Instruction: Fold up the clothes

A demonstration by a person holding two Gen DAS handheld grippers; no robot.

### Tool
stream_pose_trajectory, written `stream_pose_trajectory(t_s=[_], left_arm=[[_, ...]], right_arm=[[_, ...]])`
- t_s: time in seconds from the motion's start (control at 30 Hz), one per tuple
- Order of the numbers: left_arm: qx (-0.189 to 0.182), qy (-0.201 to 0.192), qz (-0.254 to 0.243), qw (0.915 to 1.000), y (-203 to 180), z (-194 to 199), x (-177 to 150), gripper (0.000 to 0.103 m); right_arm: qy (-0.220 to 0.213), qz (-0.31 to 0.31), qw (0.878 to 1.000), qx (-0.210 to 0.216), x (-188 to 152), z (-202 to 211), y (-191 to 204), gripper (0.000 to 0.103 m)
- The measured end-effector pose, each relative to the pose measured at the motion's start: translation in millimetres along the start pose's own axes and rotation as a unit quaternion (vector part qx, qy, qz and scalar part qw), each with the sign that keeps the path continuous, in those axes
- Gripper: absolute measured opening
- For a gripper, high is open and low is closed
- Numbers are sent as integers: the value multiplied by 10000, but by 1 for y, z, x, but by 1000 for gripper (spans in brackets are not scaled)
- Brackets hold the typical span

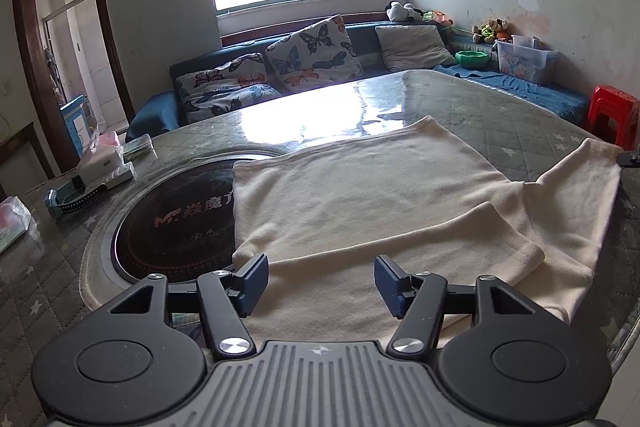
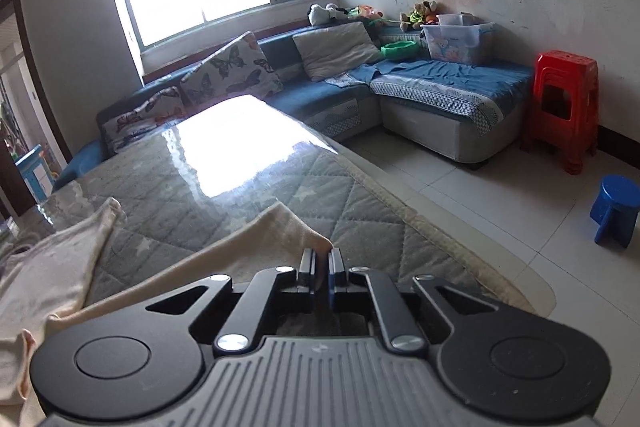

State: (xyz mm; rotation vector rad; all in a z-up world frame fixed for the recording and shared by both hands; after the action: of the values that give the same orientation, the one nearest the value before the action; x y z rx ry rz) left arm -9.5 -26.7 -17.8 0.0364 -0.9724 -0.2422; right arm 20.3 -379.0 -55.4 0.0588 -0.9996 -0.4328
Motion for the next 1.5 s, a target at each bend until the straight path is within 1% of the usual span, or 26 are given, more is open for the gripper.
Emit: stream_pose_trajectory(t_s=[0.1,0.17,0.27,0.37,0.5,0.7,0.87,0.93,1.0,1.1,1.2,1.3,1.37,1.5], left_arm=[[4,-7,-1,10000,-1,0,0,62],[-16,-25,-1,10000,-2,0,0,62],[-27,-77,-15,10000,-3,1,0,64],[-23,-146,1,9999,0,5,-1,64],[36,-248,116,9996,11,11,-2,65],[149,-335,403,9985,37,21,-11,65],[281,-342,609,9972,58,27,-21,66],[339,-330,687,9965,67,29,-26,66],[390,-310,750,9959,74,30,-29,66],[436,-270,815,9954,81,30,-34,66],[435,-249,825,9953,82,30,-36,66],[397,-266,773,9959,77,31,-34,66],[347,-309,721,9963,73,32,-31,65],[165,-418,530,9976,56,33,-22,63]], right_arm=[[-139,34,9996,246,11,17,9,4],[-204,66,9984,527,19,30,21,4],[-300,248,9939,1027,31,51,51,4],[-355,546,9857,1553,43,71,90,4],[-370,981,9685,2260,50,95,151,4],[-81,1571,9410,2997,28,102,246,4],[163,2049,9107,3584,8,109,323,4],[282,2170,9040,3672,-7,107,340,4],[532,2292,8943,3807,-32,105,359,4],[832,2488,8818,3919,-61,101,372,4],[1081,2582,8724,4006,-78,103,373,8],[1082,2622,8714,4002,-75,107,363,10],[1022,2659,8765,3881,-68,106,351,10],[1044,2865,8903,3381,-65,96,313,10]])
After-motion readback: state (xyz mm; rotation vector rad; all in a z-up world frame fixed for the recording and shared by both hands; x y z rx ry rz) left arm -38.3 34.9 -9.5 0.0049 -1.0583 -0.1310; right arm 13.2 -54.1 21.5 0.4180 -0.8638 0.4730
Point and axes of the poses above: each gripper's, at about its wrist camera, not at the fingertips, and z roughly against the way its jaws point, y to its left, x to its top, the point moved 10 cm from there along -z, roughly the way its jaws point
